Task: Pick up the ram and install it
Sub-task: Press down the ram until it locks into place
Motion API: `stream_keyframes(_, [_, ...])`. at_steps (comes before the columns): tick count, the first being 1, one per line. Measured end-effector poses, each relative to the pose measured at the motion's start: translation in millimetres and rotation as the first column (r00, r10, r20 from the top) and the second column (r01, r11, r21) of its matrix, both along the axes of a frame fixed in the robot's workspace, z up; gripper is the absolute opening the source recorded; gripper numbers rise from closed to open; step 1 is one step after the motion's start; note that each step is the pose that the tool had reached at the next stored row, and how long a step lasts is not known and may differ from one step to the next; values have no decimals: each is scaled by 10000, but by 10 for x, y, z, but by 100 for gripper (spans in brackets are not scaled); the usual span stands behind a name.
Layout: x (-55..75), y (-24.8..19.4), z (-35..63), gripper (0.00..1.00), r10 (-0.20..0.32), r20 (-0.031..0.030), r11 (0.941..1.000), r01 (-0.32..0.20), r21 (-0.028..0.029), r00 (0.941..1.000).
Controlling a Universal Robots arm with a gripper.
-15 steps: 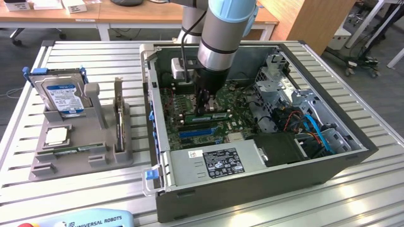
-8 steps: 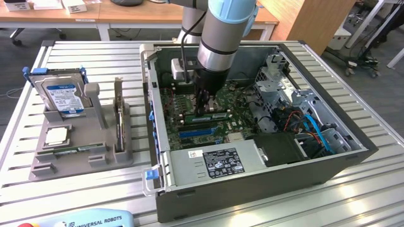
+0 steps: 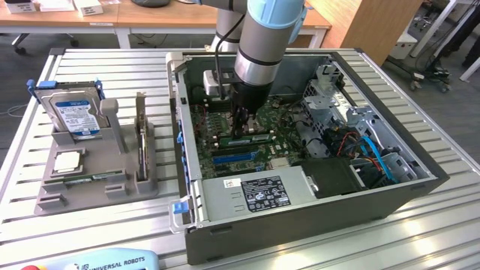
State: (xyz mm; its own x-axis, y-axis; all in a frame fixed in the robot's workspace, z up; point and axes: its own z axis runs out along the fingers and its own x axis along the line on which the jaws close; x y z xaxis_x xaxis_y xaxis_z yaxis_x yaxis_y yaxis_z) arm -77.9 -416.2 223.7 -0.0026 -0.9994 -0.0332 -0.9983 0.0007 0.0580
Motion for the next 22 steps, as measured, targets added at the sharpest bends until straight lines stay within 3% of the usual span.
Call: stream_keyframes(22, [0, 0, -21, 10, 0, 1, 10000, 0, 0, 10000])
